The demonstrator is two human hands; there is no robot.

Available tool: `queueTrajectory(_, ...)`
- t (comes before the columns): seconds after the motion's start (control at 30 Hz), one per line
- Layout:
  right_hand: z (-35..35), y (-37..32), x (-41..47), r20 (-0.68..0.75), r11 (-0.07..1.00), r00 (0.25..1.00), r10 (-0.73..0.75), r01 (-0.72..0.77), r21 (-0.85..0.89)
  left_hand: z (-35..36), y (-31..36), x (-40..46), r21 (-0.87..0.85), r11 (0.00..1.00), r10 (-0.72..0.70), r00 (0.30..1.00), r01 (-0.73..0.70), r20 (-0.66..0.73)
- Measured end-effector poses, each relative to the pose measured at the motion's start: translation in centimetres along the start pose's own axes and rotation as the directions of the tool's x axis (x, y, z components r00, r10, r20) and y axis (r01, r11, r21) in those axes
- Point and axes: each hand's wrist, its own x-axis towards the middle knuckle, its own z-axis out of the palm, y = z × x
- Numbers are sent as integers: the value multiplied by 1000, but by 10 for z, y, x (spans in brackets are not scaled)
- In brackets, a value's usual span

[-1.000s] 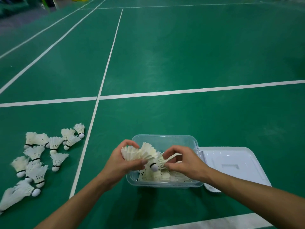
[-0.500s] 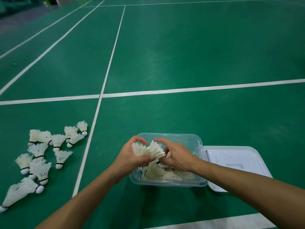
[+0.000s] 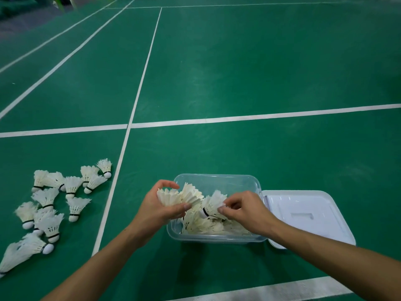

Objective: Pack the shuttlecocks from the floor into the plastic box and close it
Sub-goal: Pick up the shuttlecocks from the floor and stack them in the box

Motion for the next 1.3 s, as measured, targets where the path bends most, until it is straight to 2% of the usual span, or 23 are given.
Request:
queueTrajectory(0.1, 14, 2, -3, 62, 997, 998, 18, -23, 72, 3, -2, 1, 7, 1000, -9, 1000, 9, -1)
queueTrajectory(0.23, 21, 4, -3, 149, 996, 988, 44, -55, 69, 13, -3, 2, 5, 999, -32, 999, 32, -12)
queueTrajectory(0.37, 15, 4, -1, 261, 990, 962, 81, -107, 87, 23, -1, 4, 10, 999, -43, 999, 43, 33)
queueTrajectory(0.57, 17, 5, 0, 329, 989, 939, 98, -128, 69, 35, -10, 7, -3, 995, -94, 992, 95, 89)
queueTrajectory(0.8, 16, 17, 3, 427, 972, 891, 155, -214, 93, 39, -15, 13, 47, 992, -118, 990, 114, 75)
queueTrajectory(1.03, 9, 12, 2, 393, 974, 907, 151, -205, 100, 25, -18, 14, 294, 952, 81, 996, -84, 25)
queueTrajectory(1.2, -16, -2, -1, 331, 982, 936, 120, -162, 101, 19, -14, 10, 349, 921, 165, 985, -175, 59)
queueTrajectory(1.3, -38, -23, -1, 238, 963, 970, 57, -116, 245, 20, -10, 8, 346, 913, 199, 976, -217, 88)
